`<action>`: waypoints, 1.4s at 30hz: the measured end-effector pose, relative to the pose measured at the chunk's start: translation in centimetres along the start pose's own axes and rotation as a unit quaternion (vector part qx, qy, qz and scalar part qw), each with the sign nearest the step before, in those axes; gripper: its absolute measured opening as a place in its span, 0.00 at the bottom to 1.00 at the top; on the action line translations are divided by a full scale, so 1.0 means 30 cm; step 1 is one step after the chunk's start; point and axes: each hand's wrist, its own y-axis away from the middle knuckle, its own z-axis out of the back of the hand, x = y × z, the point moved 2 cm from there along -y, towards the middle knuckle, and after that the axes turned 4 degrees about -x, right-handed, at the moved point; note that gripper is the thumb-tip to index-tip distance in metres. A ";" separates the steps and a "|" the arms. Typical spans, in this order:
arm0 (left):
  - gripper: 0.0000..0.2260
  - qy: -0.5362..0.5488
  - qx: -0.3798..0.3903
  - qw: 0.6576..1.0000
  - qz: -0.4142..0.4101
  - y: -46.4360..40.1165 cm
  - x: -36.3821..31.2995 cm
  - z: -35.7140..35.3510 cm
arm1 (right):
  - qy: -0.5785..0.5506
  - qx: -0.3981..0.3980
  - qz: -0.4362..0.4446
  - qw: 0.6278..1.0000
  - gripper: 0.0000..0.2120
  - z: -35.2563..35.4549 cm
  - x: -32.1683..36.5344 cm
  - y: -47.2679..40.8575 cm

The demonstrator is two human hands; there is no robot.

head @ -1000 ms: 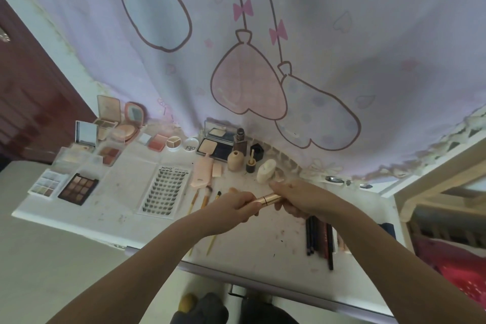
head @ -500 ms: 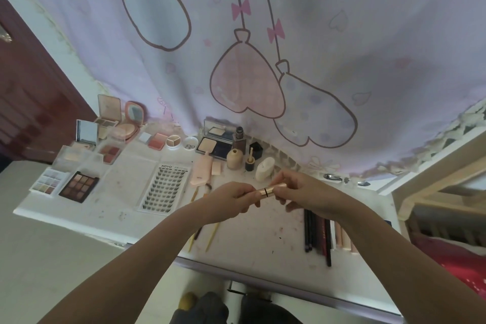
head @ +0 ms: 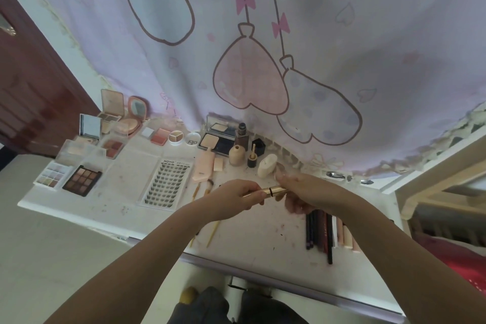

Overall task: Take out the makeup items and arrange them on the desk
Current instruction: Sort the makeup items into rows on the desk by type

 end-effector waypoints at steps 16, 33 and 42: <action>0.11 0.050 0.081 0.995 0.038 -0.003 0.109 -0.029 | -0.011 0.015 0.000 1.000 0.09 0.052 -0.106 -0.047; 0.07 0.160 -0.007 0.972 0.172 0.011 0.253 -0.151 | -0.286 -0.059 -0.110 0.950 0.09 -0.104 -0.291 -0.052; 0.17 -0.248 -0.159 0.943 0.158 -0.098 0.284 -0.199 | 0.030 -0.230 -0.116 0.966 0.13 -0.356 -0.271 -0.193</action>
